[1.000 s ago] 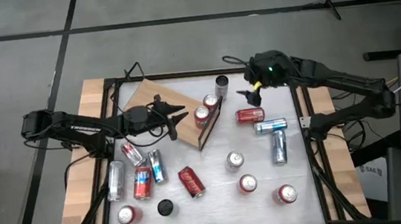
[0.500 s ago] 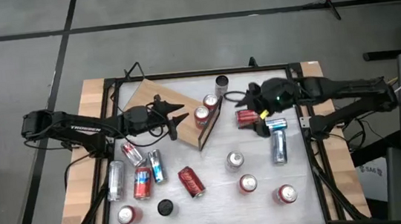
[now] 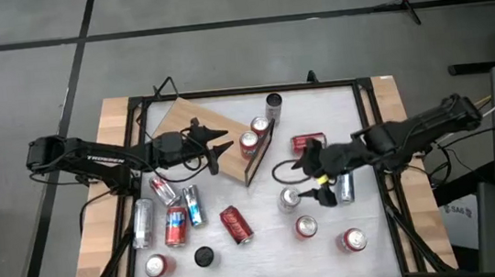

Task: Pick and place cans onto a shelf
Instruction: Put the center red soda can on the shelf

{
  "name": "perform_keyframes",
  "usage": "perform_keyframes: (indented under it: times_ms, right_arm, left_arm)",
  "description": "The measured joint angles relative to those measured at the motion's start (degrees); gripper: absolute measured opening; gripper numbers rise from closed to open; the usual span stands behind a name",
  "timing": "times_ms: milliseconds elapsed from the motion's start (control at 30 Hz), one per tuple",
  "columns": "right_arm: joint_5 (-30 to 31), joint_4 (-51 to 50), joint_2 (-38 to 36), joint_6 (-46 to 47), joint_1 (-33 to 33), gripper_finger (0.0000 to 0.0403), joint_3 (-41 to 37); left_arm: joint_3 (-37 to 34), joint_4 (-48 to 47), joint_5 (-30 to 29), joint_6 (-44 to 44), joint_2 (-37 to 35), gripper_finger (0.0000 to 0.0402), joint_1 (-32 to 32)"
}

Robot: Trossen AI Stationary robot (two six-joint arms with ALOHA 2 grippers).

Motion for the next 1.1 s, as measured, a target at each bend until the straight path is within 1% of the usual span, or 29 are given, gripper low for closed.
perform_keyframes:
  times_ms: [133,300,500,700,900,1100]
  right_arm:
    - [1.3,0.0,1.0,0.5,1.6,0.0374,0.0]
    - [2.0,0.0,1.8,4.2,3.2,0.0374,0.0]
    - [2.0,1.2,1.9,5.0,5.4,0.0374,0.0]
    - [2.1,2.9,1.9,9.0,8.6,0.0374,0.0]
    - [6.8,3.0,1.9,16.2,13.1,0.0374,0.0]
    - [9.0,3.0,1.9,24.8,18.3,0.0374,0.0]
  left_arm:
    - [0.0,0.0,0.2,0.0,0.0,0.0183,-0.1]
    - [0.0,0.0,0.2,0.0,0.0,0.0183,0.0]
    - [0.0,0.0,0.2,-0.2,0.0,0.0183,0.0]
    - [0.0,0.0,0.2,-0.3,0.0,0.0183,0.0]
    - [0.0,0.0,0.2,-0.3,0.0,0.0183,0.0]
    - [0.0,-0.2,0.1,-0.3,0.0,0.0183,0.0]
